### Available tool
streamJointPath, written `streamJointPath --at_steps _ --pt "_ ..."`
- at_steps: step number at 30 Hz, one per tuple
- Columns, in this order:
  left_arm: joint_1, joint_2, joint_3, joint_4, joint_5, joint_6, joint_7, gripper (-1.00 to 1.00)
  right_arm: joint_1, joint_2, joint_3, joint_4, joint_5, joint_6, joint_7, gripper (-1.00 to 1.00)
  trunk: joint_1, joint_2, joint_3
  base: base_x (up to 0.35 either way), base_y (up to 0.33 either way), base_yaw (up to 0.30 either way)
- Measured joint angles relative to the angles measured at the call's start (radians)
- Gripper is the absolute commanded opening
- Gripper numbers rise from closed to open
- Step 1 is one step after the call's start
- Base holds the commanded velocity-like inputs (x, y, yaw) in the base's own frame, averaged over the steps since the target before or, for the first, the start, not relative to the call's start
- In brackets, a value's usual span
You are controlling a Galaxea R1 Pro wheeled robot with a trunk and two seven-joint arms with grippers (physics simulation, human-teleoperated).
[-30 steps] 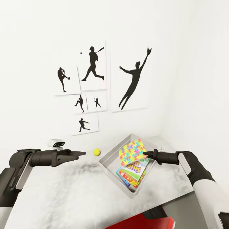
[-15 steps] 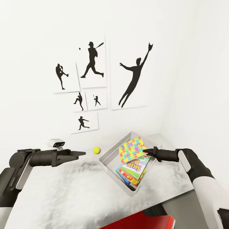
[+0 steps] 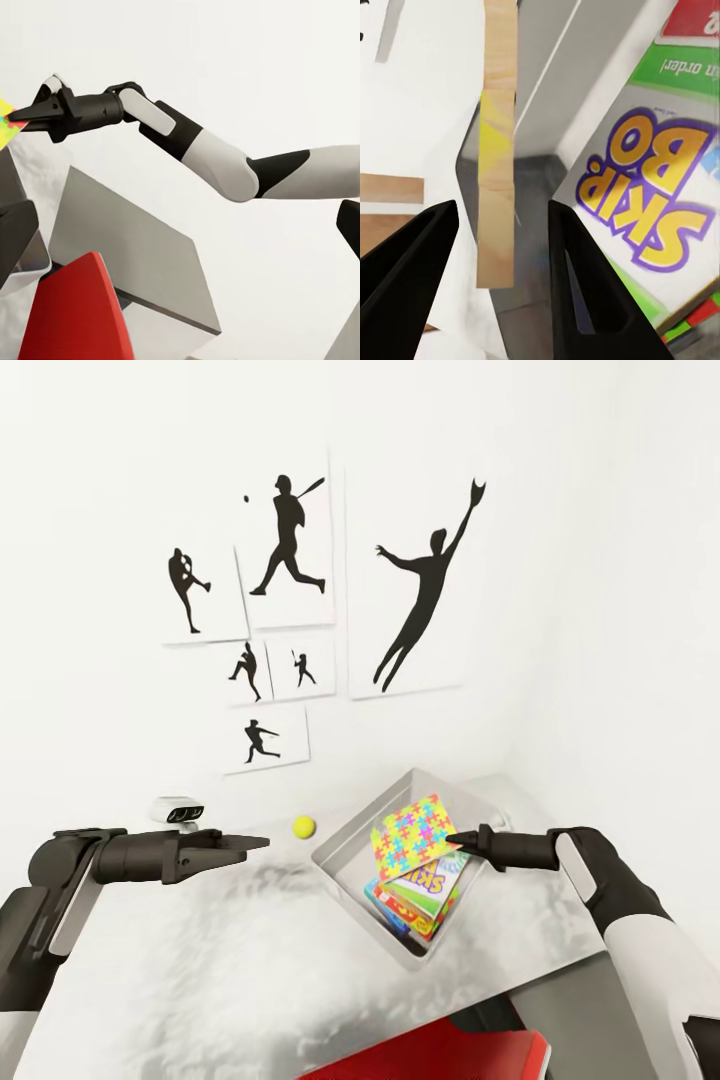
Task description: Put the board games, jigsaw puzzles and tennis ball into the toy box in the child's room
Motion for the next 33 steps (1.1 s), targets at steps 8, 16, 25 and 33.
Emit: streamJointPath --at_steps 8,16,25,33 --pt "0.000 0.000 0.000 0.000 0.000 0.000 0.000 1.00 0.000 -0.007 0.001 0.001 -0.001 0.000 0.000 -1.00 0.000 0.000 -0.013 0.000 0.000 0.000" --pt "0.000 0.000 0.000 0.000 0.001 0.000 0.000 1.00 -0.001 -0.010 0.001 0.001 -0.001 0.000 0.000 -1.00 0.000 0.000 -0.026 0.000 0.000 0.000" --pt "0.000 0.000 0.000 0.000 0.000 0.000 0.000 1.00 -0.001 -0.009 0.001 0.001 -0.001 0.000 0.000 -1.00 0.000 0.000 -0.041 0.000 0.000 0.000" --pt "0.000 0.000 0.000 0.000 0.000 0.000 0.000 1.00 -0.001 -0.010 0.000 -0.001 -0.001 0.000 0.002 -1.00 0.000 0.000 -0.054 0.000 0.000 0.000"
